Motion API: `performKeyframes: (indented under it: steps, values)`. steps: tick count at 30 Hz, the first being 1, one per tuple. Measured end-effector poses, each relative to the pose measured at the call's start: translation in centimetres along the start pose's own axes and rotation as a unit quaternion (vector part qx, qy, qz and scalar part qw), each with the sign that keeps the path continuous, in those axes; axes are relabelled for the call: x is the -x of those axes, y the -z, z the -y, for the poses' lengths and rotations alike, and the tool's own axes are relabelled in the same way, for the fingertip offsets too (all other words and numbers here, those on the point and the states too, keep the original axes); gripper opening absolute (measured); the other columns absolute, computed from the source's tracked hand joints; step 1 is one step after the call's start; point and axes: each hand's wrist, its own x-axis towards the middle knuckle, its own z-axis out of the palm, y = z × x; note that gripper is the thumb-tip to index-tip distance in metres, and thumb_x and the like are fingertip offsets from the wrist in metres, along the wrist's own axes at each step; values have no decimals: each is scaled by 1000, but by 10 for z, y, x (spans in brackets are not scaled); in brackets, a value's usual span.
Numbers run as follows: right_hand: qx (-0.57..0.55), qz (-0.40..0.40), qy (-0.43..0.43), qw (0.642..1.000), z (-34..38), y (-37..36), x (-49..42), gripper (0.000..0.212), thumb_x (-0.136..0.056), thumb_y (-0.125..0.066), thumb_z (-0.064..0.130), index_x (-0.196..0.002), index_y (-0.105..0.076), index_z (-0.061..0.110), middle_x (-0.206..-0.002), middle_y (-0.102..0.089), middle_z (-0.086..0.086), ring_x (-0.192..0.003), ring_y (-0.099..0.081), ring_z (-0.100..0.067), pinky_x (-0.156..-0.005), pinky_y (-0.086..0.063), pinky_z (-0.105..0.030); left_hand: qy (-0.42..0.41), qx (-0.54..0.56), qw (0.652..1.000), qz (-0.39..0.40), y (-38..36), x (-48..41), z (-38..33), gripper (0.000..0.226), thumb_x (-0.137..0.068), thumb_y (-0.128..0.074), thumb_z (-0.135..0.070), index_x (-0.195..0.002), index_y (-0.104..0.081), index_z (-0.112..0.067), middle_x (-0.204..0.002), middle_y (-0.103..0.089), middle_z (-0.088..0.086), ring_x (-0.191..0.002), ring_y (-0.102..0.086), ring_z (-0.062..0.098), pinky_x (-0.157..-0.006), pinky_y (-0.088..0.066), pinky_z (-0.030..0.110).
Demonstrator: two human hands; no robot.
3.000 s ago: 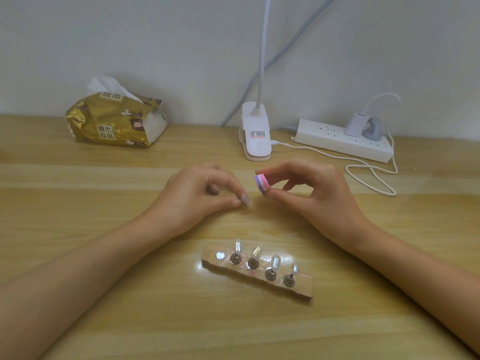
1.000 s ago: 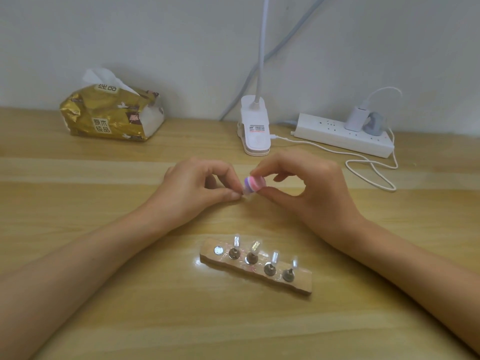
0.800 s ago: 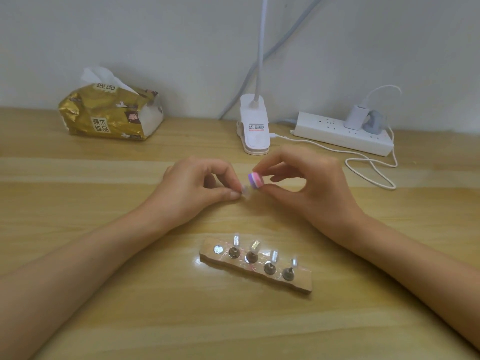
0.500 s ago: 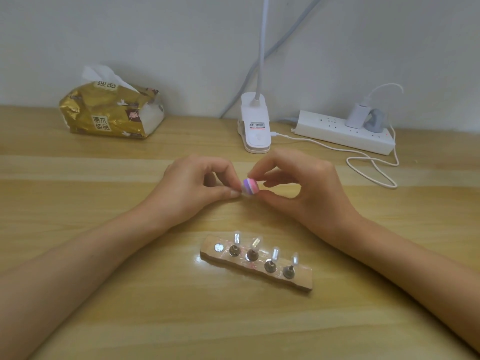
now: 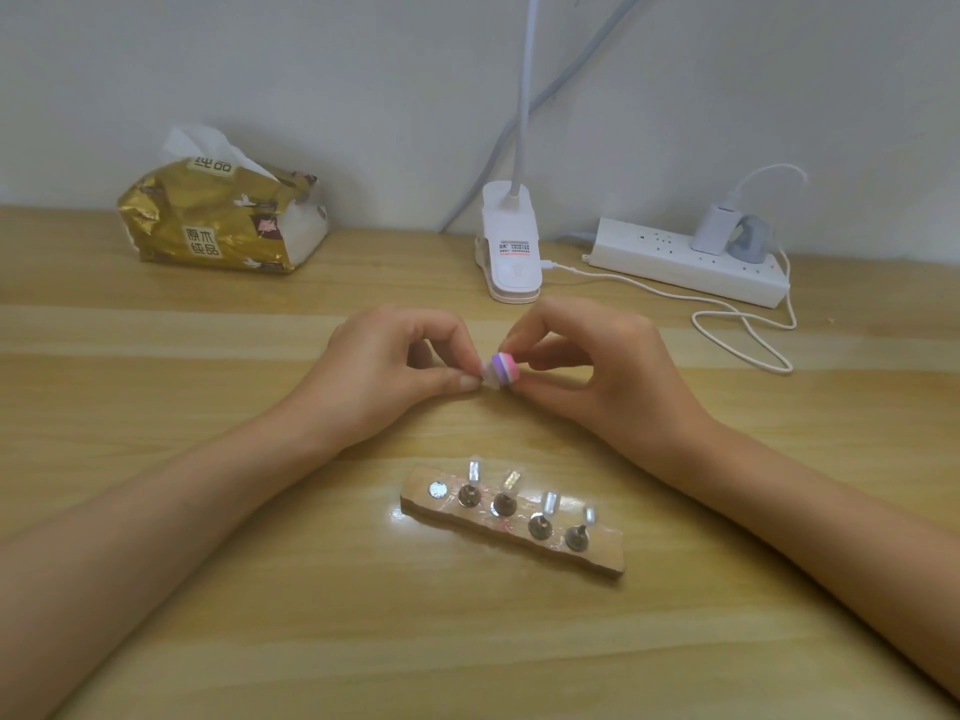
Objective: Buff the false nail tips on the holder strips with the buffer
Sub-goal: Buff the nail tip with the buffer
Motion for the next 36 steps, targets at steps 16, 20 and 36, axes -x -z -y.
performKeyframes:
  steps: [16, 20, 36]
  values:
    - [19, -20, 41, 999, -2, -1, 3, 10, -84, -79, 5, -89, -69, 4, -90, -70, -3, -84, -67, -19, -78, -57, -36, 16, -7, 1000, -5, -1, 1, -3, 18, -76, -82, -22, -69, -70, -32, -54, -58, -17, -54, -50, 1, -64, -33, 26]
    - [1, -18, 25, 1000, -1, 0, 2, 11, -84, -80, 4, -89, -69, 4, -90, -71, -1, -83, -68, -13, -80, -58, -36, 15, -11, 1000, -5, -1, 2, -3, 20, -76, -83, -24, -68, -69, -35, -63, -65, -4, -57, -49, 6, -67, -36, 28]
    - [28, -5, 45, 999, -5, -2, 0, 9, -86, -78, 7, -88, -70, 7, -91, -70, 0, -85, -67, -18, -77, -56, -40, 19, -11, 1000, -5, -1, 2, -3, 16, -74, -82, -27, -68, -69, -34, -63, -65, -4, -58, -51, 6, -67, -35, 27]
